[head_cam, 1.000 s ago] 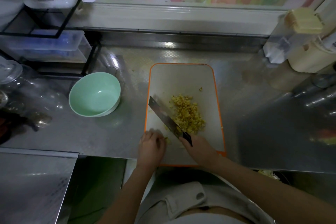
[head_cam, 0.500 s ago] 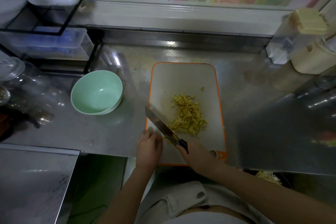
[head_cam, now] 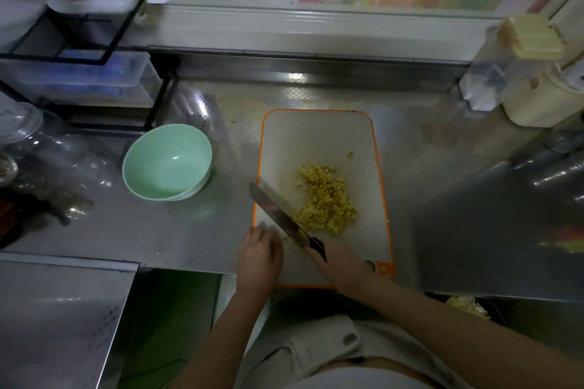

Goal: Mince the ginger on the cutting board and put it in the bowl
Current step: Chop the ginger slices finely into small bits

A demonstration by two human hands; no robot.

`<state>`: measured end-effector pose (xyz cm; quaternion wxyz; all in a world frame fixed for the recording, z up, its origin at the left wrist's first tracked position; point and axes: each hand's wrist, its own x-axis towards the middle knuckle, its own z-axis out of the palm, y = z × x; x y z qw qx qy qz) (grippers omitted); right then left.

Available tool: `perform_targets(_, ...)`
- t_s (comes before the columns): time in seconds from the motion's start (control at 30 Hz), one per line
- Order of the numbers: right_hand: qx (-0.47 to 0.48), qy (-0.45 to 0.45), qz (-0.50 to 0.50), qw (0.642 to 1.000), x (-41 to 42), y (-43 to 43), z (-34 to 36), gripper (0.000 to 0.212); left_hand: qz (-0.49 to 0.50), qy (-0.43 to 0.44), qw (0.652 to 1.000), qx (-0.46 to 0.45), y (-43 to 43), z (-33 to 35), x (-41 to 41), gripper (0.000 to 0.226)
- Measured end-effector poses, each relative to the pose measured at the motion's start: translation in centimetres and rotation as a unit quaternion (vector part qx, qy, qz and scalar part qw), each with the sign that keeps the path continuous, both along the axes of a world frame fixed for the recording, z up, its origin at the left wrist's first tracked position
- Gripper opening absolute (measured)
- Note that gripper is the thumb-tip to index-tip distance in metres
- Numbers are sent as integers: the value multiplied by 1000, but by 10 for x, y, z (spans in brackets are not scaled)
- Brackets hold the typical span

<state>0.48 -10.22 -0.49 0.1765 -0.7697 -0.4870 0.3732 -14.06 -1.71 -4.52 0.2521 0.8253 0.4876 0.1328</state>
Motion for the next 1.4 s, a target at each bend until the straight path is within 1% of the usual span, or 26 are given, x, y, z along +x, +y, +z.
perform_targets(0.13, 39, 13, -29, 999, 6, -1, 10, 23, 14, 0, 1000, -14, 0, 2, 3, 4)
perform_targets(0.17, 45, 17, -41, 998, 8, 0, 13, 24, 21, 4, 1000, -17, 2, 2, 5, 7)
perform_targets(0.23, 53, 14, -57, 997, 13, 2, 18, 34, 32, 4, 999, -22, 5, 3, 12, 14)
perform_targets(0.3, 57, 26, -72, 995, 17, 3, 19, 30, 33, 1, 999, -29, 8, 4, 20, 17)
perform_targets(0.43, 46, 38, -81, 995, 20, 3, 18, 27, 12, 58, 998, -32, 12, 7, 33, 16)
perform_targets(0.5, 58, 29, -81, 995, 20, 2, 17, 24, 11, 66, 997, -25, 14, 8, 37, 15)
perform_targets(0.67, 84, 13, -79, 993, 18, 3, 18, 36, 9, 82, 996, -31, 15, 10, 40, 18)
perform_targets(0.77, 58, 15, -92, 994, 21, 2, 18, 32, -2, 100, 995, -29, 16, 12, 42, 23)
perform_targets(0.97, 36, 27, -106, 993, 27, 0, 15, 26, -21, 102, 994, -29, 19, 17, 46, 18)
perform_targets(1.13, 43, 42, -120, 991, 27, -2, 18, 29, 8, 69, 997, -42, 20, 20, 41, 17)
perform_targets(1.27, 46, 31, -94, 994, 22, -1, 19, 38, 19, 80, 996, -46, 19, 19, 28, 18)
perform_targets(1.4, 32, 37, -72, 996, 13, 0, 13, 28, 23, 86, 995, -54, 16, 19, 19, 16)
